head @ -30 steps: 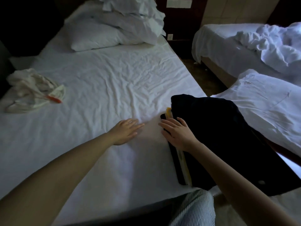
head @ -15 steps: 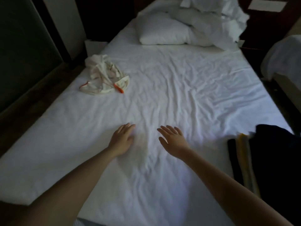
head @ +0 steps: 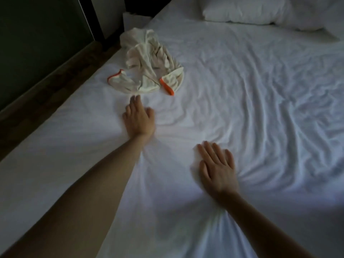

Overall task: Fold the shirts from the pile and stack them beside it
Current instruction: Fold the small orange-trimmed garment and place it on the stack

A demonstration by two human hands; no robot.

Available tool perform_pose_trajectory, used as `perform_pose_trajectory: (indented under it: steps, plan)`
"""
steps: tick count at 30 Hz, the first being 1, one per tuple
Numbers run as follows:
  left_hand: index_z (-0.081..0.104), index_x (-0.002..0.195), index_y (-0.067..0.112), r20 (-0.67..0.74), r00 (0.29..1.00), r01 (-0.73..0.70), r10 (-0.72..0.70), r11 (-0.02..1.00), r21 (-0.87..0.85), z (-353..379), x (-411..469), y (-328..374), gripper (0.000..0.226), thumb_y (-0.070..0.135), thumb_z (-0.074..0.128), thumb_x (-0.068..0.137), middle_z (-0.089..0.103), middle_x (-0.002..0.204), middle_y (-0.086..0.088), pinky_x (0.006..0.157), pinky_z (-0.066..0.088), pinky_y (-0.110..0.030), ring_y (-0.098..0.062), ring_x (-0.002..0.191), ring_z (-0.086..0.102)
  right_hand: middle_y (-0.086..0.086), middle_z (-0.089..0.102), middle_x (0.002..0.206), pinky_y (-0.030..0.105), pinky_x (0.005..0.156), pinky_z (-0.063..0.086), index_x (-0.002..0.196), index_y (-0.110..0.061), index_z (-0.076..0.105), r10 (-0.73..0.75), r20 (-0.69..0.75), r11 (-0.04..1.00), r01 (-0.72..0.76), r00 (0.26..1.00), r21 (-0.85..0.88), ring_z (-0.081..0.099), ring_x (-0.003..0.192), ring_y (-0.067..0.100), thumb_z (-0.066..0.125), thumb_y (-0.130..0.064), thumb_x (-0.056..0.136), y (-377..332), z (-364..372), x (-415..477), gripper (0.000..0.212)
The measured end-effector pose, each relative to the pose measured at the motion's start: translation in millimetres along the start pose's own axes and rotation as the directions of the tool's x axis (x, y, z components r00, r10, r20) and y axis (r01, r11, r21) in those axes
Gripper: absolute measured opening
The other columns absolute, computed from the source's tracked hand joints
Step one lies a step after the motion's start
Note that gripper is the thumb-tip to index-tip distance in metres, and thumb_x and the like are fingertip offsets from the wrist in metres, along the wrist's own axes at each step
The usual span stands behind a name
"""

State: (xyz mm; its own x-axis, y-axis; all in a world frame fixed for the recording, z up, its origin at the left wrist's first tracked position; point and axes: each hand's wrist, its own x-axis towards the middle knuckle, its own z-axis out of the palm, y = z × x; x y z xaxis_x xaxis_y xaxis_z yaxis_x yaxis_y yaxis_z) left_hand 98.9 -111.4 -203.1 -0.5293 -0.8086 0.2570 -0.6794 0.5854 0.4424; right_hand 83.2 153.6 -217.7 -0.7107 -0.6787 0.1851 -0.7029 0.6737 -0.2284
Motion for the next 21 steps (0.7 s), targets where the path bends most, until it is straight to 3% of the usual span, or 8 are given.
perform_pose_trajectory:
  steps: [3, 5, 7, 9, 14, 18, 21]
  plan:
    - [0.016, 0.152, 0.018, -0.008, 1.000, 0.024, -0.024, 1.000, 0.016, 15.0, 45.6, 9.1, 0.065, 0.031, 0.044, 0.095, 0.018, 0.158, -0.009, 0.099, 0.033, -0.039, -0.030, 0.131, 0.036, -0.002, 0.044, 0.145, 0.036, 0.109, 0.018, 0.139, -0.026, 0.046, -0.015, -0.043, 1.000, 0.016, 0.999, 0.017, 0.030, 0.135, 0.015, 0.030, -0.036, 0.090, 3.4, 2.8, -1.3, 0.052]
    - [0.027, 0.149, 0.020, -0.025, 1.000, 0.006, -0.004, 0.998, 0.056, 23.3, 59.9, 10.1, 0.058, 0.033, 0.043, 0.095, 0.032, 0.152, -0.008, 0.095, 0.034, -0.038, -0.030, 0.127, 0.039, -0.002, 0.042, 0.146, 0.036, 0.110, 0.017, 0.140, -0.026, 0.044, -0.028, -0.052, 0.999, 0.029, 0.998, 0.016, 0.030, 0.136, 0.015, 0.031, -0.036, 0.090, 3.6, 3.6, -2.0, 0.052]
    - [0.049, 0.134, 0.021, -0.052, 0.998, -0.041, 0.045, 0.996, 0.081, 25.6, 62.2, 7.6, 0.042, 0.032, 0.042, 0.095, 0.052, 0.135, -0.007, 0.089, 0.034, -0.038, -0.031, 0.120, 0.043, -0.001, 0.043, 0.145, 0.036, 0.110, 0.017, 0.140, -0.024, 0.044, -0.036, -0.056, 0.999, 0.037, 0.998, 0.014, 0.031, 0.135, 0.015, 0.031, -0.034, 0.090, 4.0, 4.8, -2.6, 0.053]
    - [0.059, 0.120, 0.018, -0.062, 0.996, -0.063, 0.068, 0.995, 0.081, 23.6, 59.5, 4.2, 0.033, 0.031, 0.040, 0.096, 0.058, 0.123, -0.010, 0.086, 0.035, -0.039, -0.032, 0.115, 0.047, -0.001, 0.043, 0.145, 0.035, 0.111, 0.015, 0.140, -0.024, 0.044, -0.040, -0.055, 0.999, 0.040, 0.998, 0.010, 0.031, 0.135, 0.016, 0.031, -0.033, 0.089, 4.2, 4.5, -3.3, 0.053]
    - [0.064, 0.089, 0.003, -0.083, 0.985, -0.155, 0.153, 0.988, -0.025, 10.3, 31.9, 4.6, 0.043, 0.030, 0.029, 0.087, 0.062, 0.090, -0.023, 0.068, 0.045, -0.043, -0.041, 0.085, 0.059, 0.001, 0.048, 0.142, 0.031, 0.111, 0.010, 0.137, -0.022, 0.048, -0.029, -0.061, 0.999, 0.030, 0.998, 0.017, 0.032, 0.133, 0.016, 0.031, -0.032, 0.090, 2.5, -2.2, -1.7, 0.051]
    - [0.062, 0.081, 0.004, -0.041, 0.964, -0.263, 0.262, 0.965, -0.016, -9.6, -26.8, -4.2, 0.021, 0.019, 0.048, 0.087, 0.058, 0.081, -0.021, 0.054, 0.046, -0.040, -0.040, 0.069, 0.059, 0.003, 0.056, 0.135, 0.031, 0.108, 0.016, 0.132, -0.019, 0.055, -0.010, -0.044, 1.000, 0.010, 0.999, 0.007, 0.039, 0.128, 0.018, 0.033, -0.029, 0.088, -1.9, -10.1, -6.3, 0.051]
    - [0.062, 0.084, 0.008, 0.026, 0.939, -0.343, 0.344, 0.939, -0.041, -29.1, -79.8, -10.2, 0.005, 0.012, 0.060, 0.082, 0.058, 0.081, -0.018, 0.051, 0.044, -0.038, -0.038, 0.065, 0.058, 0.004, 0.059, 0.130, 0.034, 0.101, 0.023, 0.127, -0.016, 0.059, 0.052, 0.047, 0.998, -0.053, 0.998, 0.016, 0.056, 0.119, 0.024, 0.034, -0.028, 0.085, -7.6, -17.9, -14.9, 0.051]
